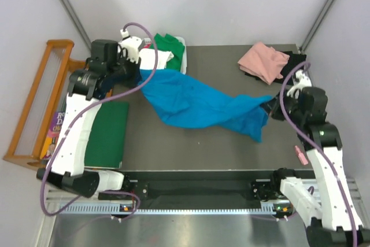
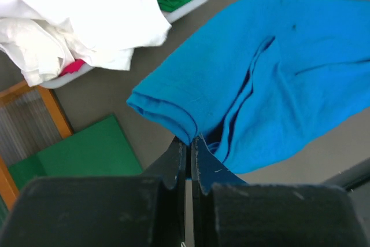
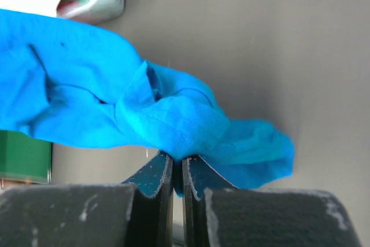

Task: Fold and stack the t-shirts
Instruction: Flatten the tshirt out

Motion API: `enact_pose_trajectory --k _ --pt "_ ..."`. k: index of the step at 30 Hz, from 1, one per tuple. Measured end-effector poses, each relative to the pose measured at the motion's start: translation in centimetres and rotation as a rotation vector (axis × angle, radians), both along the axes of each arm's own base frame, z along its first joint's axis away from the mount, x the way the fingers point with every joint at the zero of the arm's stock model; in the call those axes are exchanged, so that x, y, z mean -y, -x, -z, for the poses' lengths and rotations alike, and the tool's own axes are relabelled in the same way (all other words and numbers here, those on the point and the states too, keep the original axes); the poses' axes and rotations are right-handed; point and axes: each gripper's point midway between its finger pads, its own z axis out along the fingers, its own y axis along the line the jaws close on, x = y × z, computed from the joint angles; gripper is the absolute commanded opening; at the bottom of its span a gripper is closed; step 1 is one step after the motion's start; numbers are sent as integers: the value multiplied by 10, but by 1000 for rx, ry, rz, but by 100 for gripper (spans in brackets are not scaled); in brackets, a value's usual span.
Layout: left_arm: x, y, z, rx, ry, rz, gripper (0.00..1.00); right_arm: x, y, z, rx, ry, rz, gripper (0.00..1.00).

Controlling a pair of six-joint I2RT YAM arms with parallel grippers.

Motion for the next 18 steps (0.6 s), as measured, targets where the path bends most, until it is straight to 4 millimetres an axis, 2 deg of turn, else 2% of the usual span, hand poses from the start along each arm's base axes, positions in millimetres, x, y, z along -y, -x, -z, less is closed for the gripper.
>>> enact_pose_trajectory --k 2,4,8,10,13,16,18 --pt "-1 20 -6 19 22 18 0 -6 24 16 -18 -10 -28 0" --pt "-2 40 -2 13 35 34 0 -14 47 39 -62 -27 -69 0" --pt "-5 69 26 -50 35 53 0 -25 97 112 -259 -51 -130 0" --pt "-6 76 42 -90 29 56 0 -24 119 136 -352 -43 -135 0" --pt "-4 78 59 -141 28 60 0 -21 123 138 -380 -27 -127 0" --pt "0 74 65 -172 39 67 0 -24 114 125 -383 -32 -135 0" --pt "3 73 68 -192 50 74 0 -29 109 117 -377 -49 -154 5"
